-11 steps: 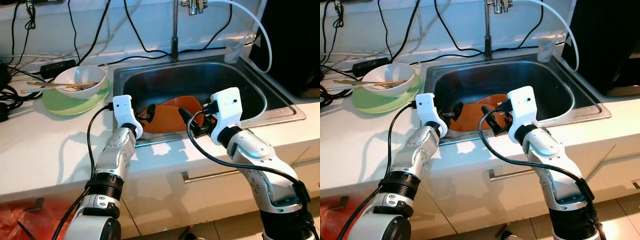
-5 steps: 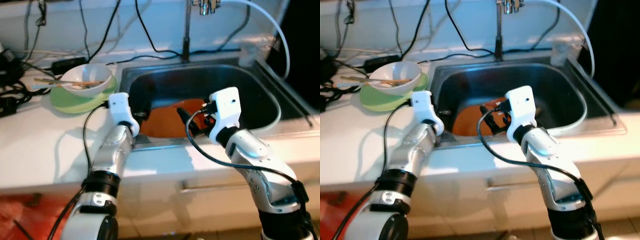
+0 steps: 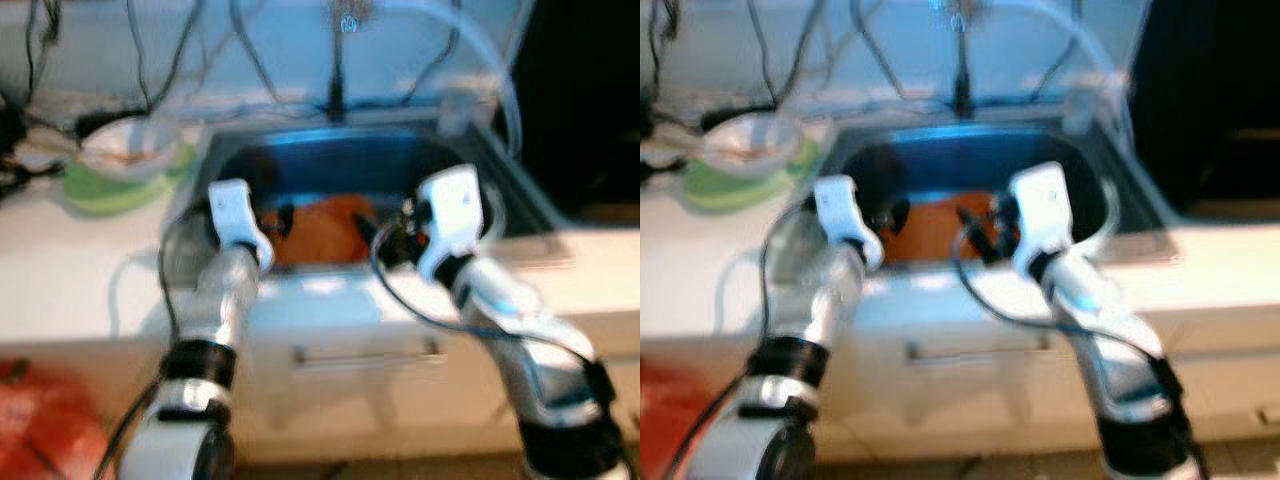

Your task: Kitchen organization

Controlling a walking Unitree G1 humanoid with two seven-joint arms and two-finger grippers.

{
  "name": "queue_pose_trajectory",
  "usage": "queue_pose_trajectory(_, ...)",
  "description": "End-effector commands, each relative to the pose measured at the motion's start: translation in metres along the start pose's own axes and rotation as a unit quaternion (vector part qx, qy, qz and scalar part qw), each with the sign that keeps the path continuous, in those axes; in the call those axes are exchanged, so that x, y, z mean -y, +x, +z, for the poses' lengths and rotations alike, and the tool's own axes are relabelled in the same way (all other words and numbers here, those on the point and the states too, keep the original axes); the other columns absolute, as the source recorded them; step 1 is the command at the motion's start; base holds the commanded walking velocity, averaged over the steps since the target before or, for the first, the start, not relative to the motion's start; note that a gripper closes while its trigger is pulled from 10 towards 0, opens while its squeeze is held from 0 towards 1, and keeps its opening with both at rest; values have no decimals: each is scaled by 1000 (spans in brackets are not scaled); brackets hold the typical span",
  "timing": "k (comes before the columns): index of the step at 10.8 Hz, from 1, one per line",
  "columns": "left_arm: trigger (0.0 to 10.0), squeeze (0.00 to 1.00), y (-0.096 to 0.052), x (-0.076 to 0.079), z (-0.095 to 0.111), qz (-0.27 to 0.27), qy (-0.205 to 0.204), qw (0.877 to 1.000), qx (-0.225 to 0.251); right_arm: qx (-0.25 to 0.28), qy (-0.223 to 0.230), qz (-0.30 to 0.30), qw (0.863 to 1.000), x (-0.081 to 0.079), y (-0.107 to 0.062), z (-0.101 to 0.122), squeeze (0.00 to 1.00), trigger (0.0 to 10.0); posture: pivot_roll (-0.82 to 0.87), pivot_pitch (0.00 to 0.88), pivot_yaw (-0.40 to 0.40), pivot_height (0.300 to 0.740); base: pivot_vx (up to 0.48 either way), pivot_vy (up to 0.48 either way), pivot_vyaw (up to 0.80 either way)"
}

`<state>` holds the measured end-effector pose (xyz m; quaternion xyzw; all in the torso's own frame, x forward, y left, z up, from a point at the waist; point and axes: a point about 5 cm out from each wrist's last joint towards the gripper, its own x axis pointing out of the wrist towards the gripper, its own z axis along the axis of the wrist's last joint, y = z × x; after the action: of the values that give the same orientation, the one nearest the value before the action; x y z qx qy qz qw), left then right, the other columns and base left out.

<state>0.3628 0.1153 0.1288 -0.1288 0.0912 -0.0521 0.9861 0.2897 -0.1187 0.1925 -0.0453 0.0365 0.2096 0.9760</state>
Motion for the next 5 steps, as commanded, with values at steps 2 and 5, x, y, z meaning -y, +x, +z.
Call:
queue_pose_trajectory(2, 10000, 0, -1, -11, -2, 26, 5, 1000, -10, 15, -1, 15, 1000, -6, 2, 6, 0, 10000, -120, 0, 79, 740, 0, 0, 0)
queue_pose_trajectory(5, 10000, 0, 0, -15, -2, 38, 8, 999, -12, 18, -4, 18, 1000, -7, 2, 6, 0, 10000, -120, 0, 80, 740, 0, 0, 800)
